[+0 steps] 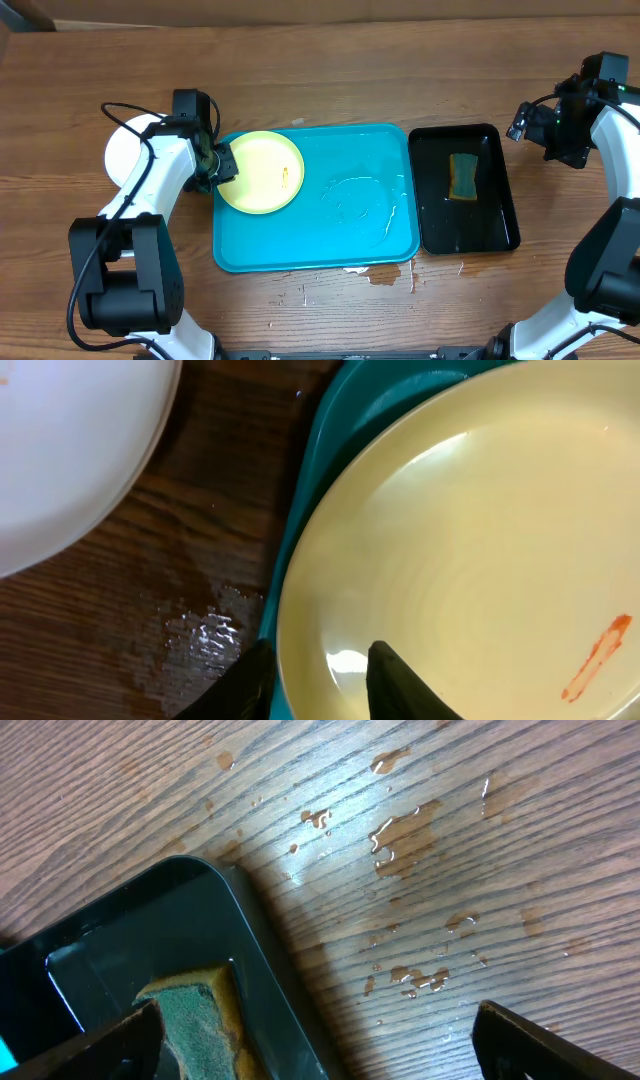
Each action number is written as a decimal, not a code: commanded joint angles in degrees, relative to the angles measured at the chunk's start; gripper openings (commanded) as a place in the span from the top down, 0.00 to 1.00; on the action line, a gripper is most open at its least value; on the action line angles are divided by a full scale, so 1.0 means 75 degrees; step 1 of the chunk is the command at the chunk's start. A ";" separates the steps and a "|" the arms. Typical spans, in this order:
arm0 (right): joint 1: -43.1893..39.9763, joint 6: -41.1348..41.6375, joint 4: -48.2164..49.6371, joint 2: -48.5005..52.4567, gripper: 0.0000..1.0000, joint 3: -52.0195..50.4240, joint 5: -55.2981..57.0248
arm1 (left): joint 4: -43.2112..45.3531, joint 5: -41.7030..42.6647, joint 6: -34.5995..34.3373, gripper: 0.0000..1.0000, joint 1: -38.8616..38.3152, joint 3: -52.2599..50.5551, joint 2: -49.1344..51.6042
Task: Clean dirty plates on tray and stack at the side
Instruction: 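Move the left gripper to the left rim of the yellow plate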
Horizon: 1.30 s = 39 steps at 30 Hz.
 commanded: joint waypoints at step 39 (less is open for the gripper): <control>0.0015 0.0029 0.0015 -0.0154 0.00 0.0125 -0.0035 | 0.0108 0.1565 0.1040 0.88 0.0012 -0.0076 0.0694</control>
